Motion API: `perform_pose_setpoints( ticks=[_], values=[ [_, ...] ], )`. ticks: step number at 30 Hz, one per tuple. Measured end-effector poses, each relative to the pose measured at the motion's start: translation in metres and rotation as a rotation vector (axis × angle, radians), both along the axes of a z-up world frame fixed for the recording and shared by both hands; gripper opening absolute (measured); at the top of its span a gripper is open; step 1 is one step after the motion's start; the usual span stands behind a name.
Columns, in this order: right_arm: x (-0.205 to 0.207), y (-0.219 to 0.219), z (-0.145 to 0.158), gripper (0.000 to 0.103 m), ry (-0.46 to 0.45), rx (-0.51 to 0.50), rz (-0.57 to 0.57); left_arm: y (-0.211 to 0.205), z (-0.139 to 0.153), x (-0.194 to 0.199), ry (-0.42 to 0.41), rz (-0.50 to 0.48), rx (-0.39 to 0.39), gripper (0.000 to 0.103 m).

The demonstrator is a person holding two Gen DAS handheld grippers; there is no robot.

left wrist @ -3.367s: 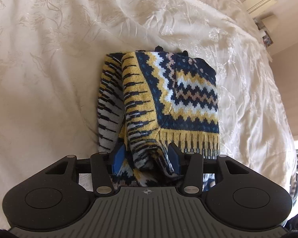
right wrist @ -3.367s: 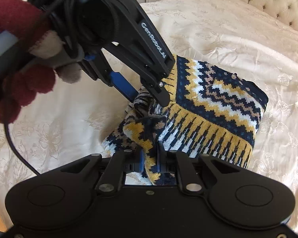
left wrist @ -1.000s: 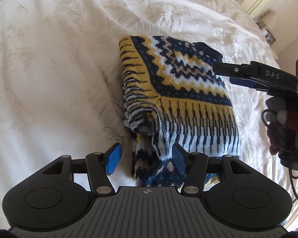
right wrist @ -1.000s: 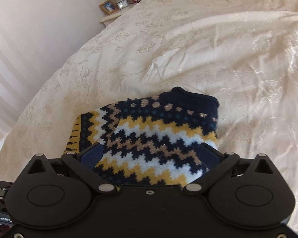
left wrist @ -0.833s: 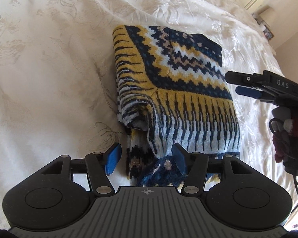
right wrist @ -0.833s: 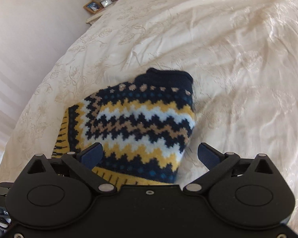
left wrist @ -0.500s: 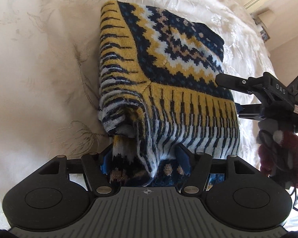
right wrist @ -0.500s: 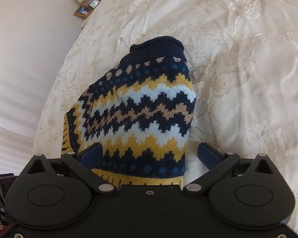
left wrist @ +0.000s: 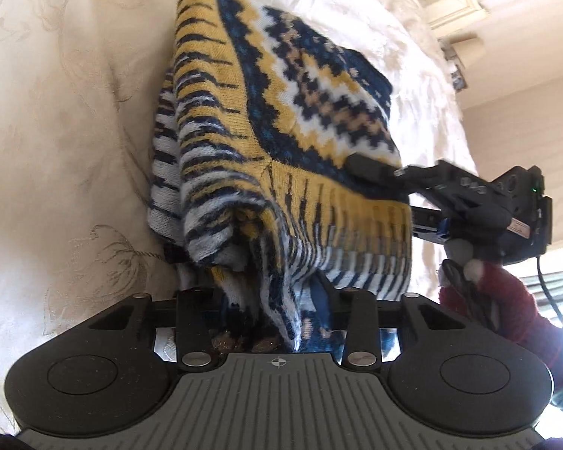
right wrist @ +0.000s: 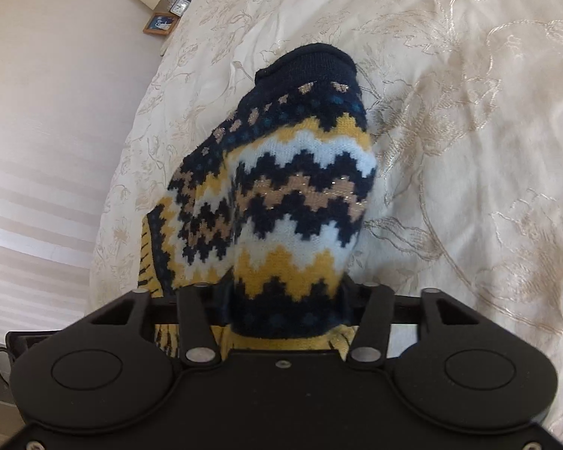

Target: Fold small clothes

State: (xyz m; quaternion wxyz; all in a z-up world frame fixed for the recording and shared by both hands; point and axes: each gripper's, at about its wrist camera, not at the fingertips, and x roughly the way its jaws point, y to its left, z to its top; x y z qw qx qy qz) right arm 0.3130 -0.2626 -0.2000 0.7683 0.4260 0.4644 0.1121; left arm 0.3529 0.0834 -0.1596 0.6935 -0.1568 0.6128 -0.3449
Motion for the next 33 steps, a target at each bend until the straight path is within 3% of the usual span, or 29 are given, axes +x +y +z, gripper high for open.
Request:
perform_pose_setpoints(
  ticks=[7,13,17,22,25,29,32,33],
  values=[
    [-0.042,0.012,0.041,0.051,-0.029,-0.027,-0.010,-0.009,0.025,-0.027,-0.018,-0.058,-0.052,0.034],
    [-0.099,0.023,0.055,0.051,0.018,-0.046,-0.009,-0.008,0.036,-0.074,0.001,-0.105,-0.078,0.034],
    [-0.125,0.019,0.050,0.051,0.063,-0.070,-0.049,-0.002,0.029,-0.091,0.011,-0.106,-0.043,0.034],
    [-0.145,0.004,0.047,0.053,0.107,-0.177,-0.180,0.015,0.025,-0.084,-0.030,-0.005,0.039,0.035],
    [-0.148,-0.002,0.044,0.064,0.107,-0.189,-0.226,0.023,0.022,-0.074,-0.060,0.031,0.107,0.039],
    [-0.149,-0.003,0.047,0.077,0.072,-0.181,-0.214,0.025,0.022,-0.076,-0.105,-0.016,0.167,0.043],
    [-0.145,0.002,0.046,0.081,0.054,-0.166,-0.201,0.020,0.024,-0.081,-0.125,-0.031,0.148,0.053],
    [-0.144,0.003,0.044,0.082,0.053,-0.163,-0.195,0.017,0.022,-0.083,-0.121,-0.032,0.139,0.062]
  ],
)
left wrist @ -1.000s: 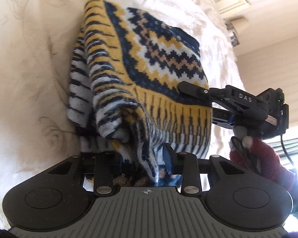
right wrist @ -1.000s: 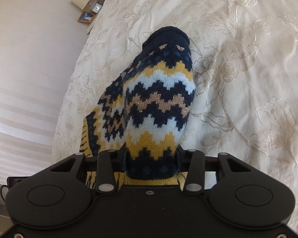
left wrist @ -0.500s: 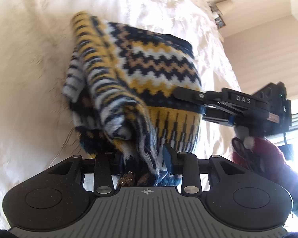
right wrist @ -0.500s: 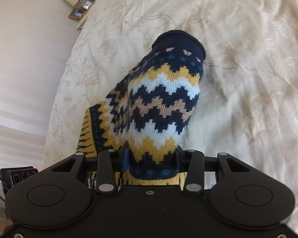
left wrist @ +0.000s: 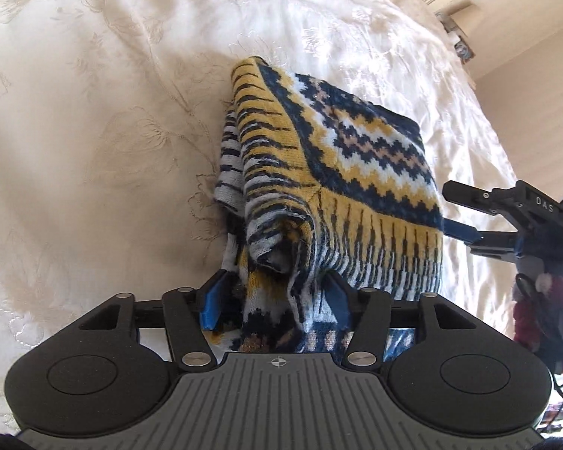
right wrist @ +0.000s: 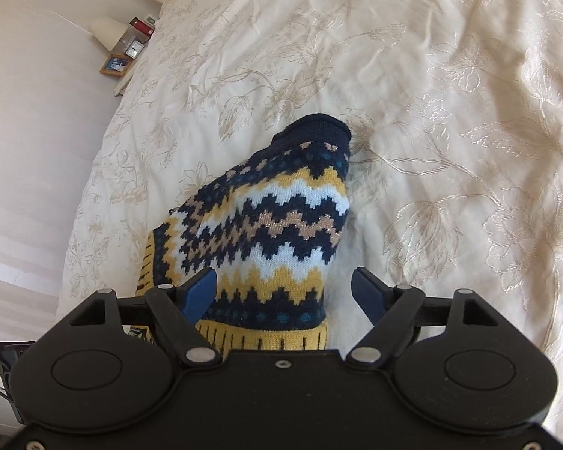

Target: Fold small clothes

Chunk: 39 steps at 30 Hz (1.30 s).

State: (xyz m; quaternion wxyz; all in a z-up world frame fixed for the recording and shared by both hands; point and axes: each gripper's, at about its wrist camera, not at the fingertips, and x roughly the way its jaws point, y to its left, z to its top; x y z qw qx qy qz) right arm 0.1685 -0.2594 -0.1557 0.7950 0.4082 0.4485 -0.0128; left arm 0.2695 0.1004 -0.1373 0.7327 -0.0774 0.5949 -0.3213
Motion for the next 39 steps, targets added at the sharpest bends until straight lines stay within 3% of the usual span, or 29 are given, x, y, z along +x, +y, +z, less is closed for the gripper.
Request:
perform_pose_setpoints(
  ticks=[2,11,16,20,22,23,24,25,26,31,35,38,39],
  values=[
    [0.000,0.003,-0.005,0.084,0.002,0.011,0.013,0.000,-0.006,-0.002,0.018,-0.003,-0.015,0.068],
    [-0.014,0.018,-0.034,0.092,0.046,0.089,0.041,-0.006,-0.033,-0.007,0.081,-0.012,-0.072,0.070],
    [-0.035,0.029,-0.039,0.096,0.023,0.151,0.061,0.001,-0.042,0.004,0.169,0.011,-0.138,0.069],
    [-0.048,0.042,-0.039,0.096,0.015,0.137,0.116,0.010,-0.043,0.005,0.183,-0.002,-0.160,0.063],
    [-0.049,0.051,-0.039,0.076,0.015,0.128,0.162,0.011,-0.044,0.005,0.181,-0.019,-0.161,0.051],
    [-0.048,0.056,-0.039,0.045,0.026,0.122,0.185,0.010,-0.044,0.004,0.184,-0.029,-0.169,0.045],
    [-0.045,0.061,-0.036,0.036,0.044,0.087,0.200,0.010,-0.043,0.004,0.184,-0.038,-0.170,0.031],
    [-0.044,0.064,-0.032,0.036,0.045,0.074,0.207,0.008,-0.042,0.003,0.186,-0.050,-0.169,0.020],
    [-0.044,0.065,-0.029,0.034,0.041,0.077,0.202,0.007,-0.039,0.001,0.195,-0.060,-0.172,0.019],
    [-0.068,0.051,-0.007,0.032,0.028,0.138,0.160,0.006,-0.020,-0.013,0.226,-0.064,-0.203,0.018],
    [-0.096,0.043,0.004,0.032,0.055,0.167,0.172,0.002,-0.001,-0.034,0.235,-0.147,-0.228,0.018],
    [-0.107,0.045,-0.001,0.039,0.125,0.131,0.178,-0.002,-0.008,-0.049,0.231,-0.201,-0.152,0.019],
    [-0.108,0.048,-0.004,0.046,0.159,0.078,0.185,-0.002,-0.013,-0.052,0.217,-0.194,-0.096,0.026]
  ],
)
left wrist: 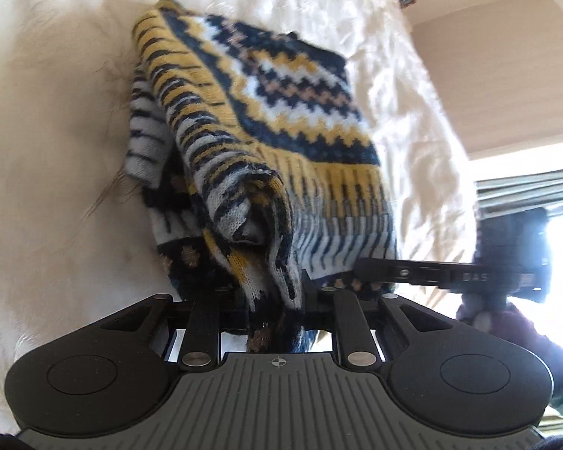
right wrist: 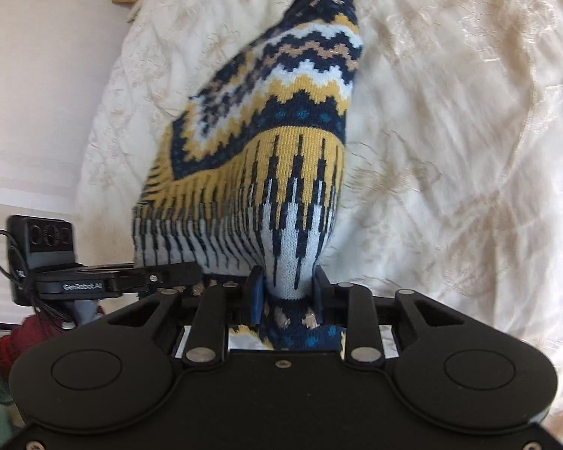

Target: Fold small clothes

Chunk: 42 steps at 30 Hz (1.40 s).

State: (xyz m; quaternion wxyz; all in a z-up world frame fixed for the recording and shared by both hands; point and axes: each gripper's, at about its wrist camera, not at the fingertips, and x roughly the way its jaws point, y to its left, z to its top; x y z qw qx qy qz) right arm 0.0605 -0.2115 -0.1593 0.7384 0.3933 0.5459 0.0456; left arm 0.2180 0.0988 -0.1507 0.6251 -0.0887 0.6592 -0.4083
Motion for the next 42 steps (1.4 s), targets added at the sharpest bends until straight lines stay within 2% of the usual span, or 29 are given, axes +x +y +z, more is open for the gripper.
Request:
perform_pose_setpoints(
  ticks=[1,3,4,6,9,13,16,20,21,23,24,25,26,27,29,31,37,41,42],
  values=[
    [-0.001,0.002,-0.001,0.051,0.012,-0.038,0.008,0.002,-0.005,-0.001,-0.008,0.011,0.042,0.034],
    [-0.001,0.003,0.002,0.072,0.004,-0.072,-0.011,0.007,-0.009,0.003,0.016,0.061,0.071,0.046],
    [-0.001,0.004,0.005,0.074,-0.014,-0.074,-0.023,0.013,-0.006,0.005,0.017,0.098,0.057,0.051],
    [0.002,0.006,0.014,0.073,-0.048,-0.110,-0.023,0.021,0.009,0.008,-0.039,0.148,0.025,0.058],
    [0.014,0.010,0.025,0.074,-0.093,-0.179,-0.005,0.024,0.030,0.017,-0.140,0.155,0.001,0.065],
    [0.034,0.013,0.033,0.074,-0.145,-0.197,-0.019,0.014,0.028,0.036,-0.134,0.182,-0.020,0.066],
    [0.042,0.012,0.036,0.076,-0.168,-0.205,-0.023,0.003,0.023,0.049,-0.128,0.246,-0.045,0.066],
    [0.046,0.010,0.040,0.078,-0.185,-0.218,-0.026,-0.007,0.013,0.065,-0.109,0.297,-0.063,0.061],
    [0.047,0.010,0.040,0.078,-0.186,-0.220,-0.028,-0.009,0.012,0.067,-0.111,0.301,-0.061,0.054],
    [0.048,0.010,0.039,0.080,-0.188,-0.220,-0.034,-0.015,0.008,0.072,-0.093,0.290,-0.048,0.051],
    [0.049,0.011,0.038,0.081,-0.187,-0.220,-0.037,-0.015,0.006,0.074,-0.082,0.286,-0.046,0.044],
    [0.050,0.011,0.038,0.081,-0.186,-0.221,-0.042,-0.017,0.006,0.075,-0.082,0.280,-0.052,0.028],
    [0.050,0.011,0.037,0.081,-0.186,-0.222,-0.045,-0.018,0.009,0.076,-0.114,0.262,-0.042,0.016],
    [0.051,0.012,0.037,0.081,-0.187,-0.222,-0.049,-0.021,0.016,0.075,-0.171,0.233,-0.023,0.011],
    [0.052,0.013,0.039,0.081,-0.197,-0.227,-0.057,-0.028,0.037,0.067,-0.340,0.151,-0.021,0.010],
    [0.055,0.013,0.040,0.081,-0.212,-0.239,-0.063,-0.029,0.052,0.064,-0.437,0.118,-0.011,0.009],
    [0.081,0.007,0.039,0.081,-0.261,-0.310,-0.061,-0.016,0.024,0.083,-0.392,0.150,0.097,0.010],
    [0.113,0.005,0.027,0.069,-0.264,-0.294,0.002,-0.020,0.021,0.085,-0.419,0.116,0.114,0.010],
    [0.123,0.005,0.021,0.069,-0.252,-0.302,0.022,-0.021,0.021,0.086,-0.428,0.110,0.117,0.010]
  ],
)
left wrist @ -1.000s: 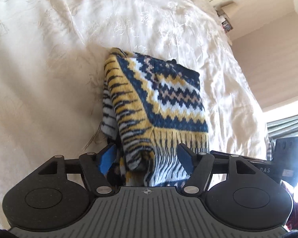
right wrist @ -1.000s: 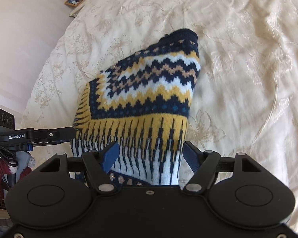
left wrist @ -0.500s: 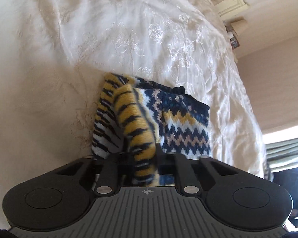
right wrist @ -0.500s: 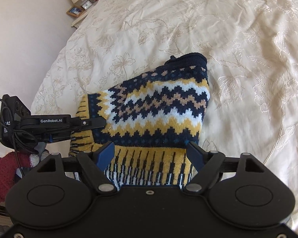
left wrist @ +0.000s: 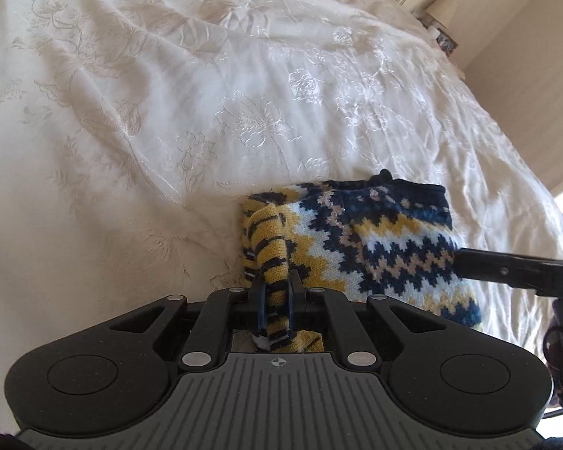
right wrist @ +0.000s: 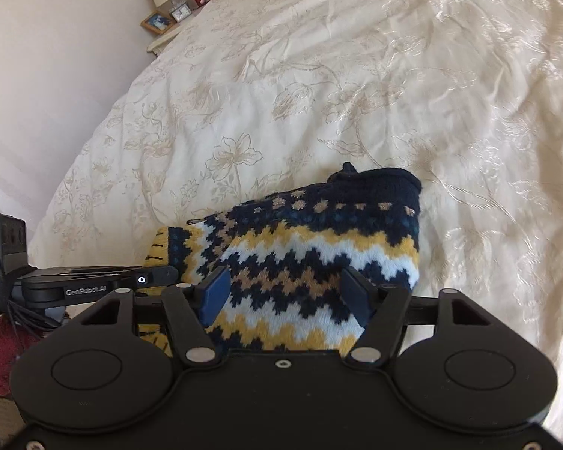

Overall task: Fold small clothes
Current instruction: 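Lower the folded bundle onto the bed and open both grippers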

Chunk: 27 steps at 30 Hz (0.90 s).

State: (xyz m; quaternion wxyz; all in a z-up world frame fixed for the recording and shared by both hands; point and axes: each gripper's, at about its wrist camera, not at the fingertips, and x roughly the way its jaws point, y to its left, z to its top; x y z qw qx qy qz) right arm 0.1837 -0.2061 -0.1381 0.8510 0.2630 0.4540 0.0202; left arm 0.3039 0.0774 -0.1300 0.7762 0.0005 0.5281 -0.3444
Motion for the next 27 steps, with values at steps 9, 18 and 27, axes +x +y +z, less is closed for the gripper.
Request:
perform_pose_setpoints(
  ticks=[9,18,27],
  values=[
    [0.065,-0.002,-0.035,0.069,0.108,-0.055,-0.001,-0.011,-0.009,0.018,-0.024,-0.016,0.056,0.010],
    [0.009,0.012,0.007,0.087,0.009,-0.173,-0.028,0.003,0.033,-0.004,-0.099,0.000,0.024,0.043],
    [-0.055,0.035,-0.009,0.094,0.138,-0.243,-0.072,-0.009,0.022,-0.064,-0.138,-0.157,0.094,0.047]
  ],
)
